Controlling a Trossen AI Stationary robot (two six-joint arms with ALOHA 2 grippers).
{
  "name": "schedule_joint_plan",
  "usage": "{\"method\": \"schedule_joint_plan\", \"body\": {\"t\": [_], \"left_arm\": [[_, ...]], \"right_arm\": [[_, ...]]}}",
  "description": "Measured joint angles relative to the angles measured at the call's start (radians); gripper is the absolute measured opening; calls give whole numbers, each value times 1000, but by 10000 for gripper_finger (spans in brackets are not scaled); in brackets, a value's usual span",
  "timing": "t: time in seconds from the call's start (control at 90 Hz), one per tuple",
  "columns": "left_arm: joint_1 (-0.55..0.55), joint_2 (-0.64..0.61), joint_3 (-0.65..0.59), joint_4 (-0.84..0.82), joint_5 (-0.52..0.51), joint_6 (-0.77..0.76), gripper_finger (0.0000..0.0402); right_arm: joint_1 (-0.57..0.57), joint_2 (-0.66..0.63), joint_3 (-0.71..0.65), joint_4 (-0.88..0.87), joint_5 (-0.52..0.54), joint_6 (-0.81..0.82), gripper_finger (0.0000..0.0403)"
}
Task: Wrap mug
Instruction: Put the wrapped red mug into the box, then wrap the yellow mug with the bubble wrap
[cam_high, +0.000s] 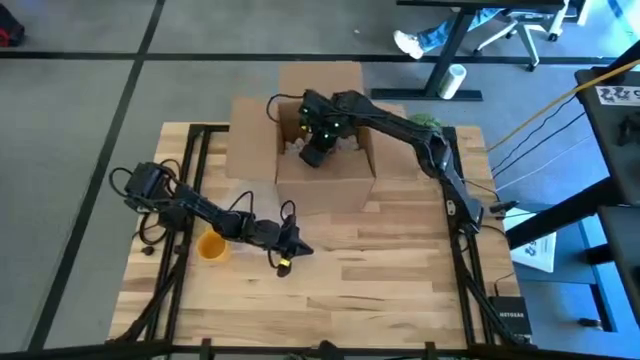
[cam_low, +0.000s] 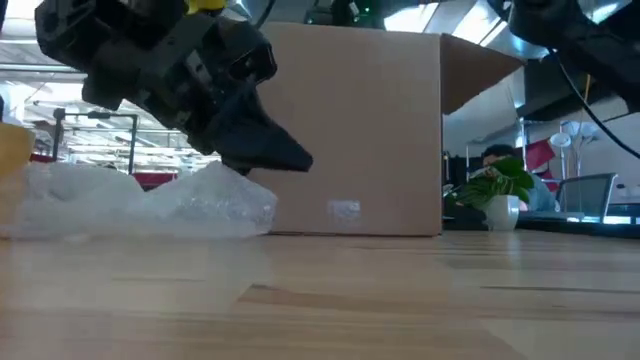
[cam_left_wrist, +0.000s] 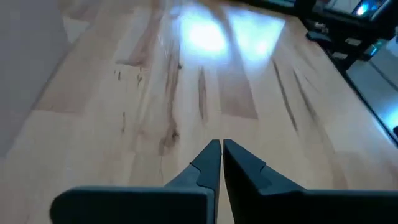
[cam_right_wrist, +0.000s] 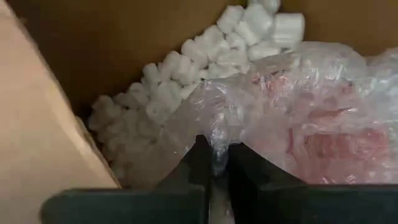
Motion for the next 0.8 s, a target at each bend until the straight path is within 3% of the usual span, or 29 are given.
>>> {"method": "schedule_joint_plan", "body": {"t": [0.433,0.644,0.8], "left_arm": [[2,0,-21,38,23,-8,0],[2,0,-21,36,23,3,0],[13,0,-20,36,31,1,0]], "right_arm": [[3,3,1,68,-95,-10,162],[2,-42,1,112,-103,8,174],[3,-106,3,138,-38,40,174]]}}
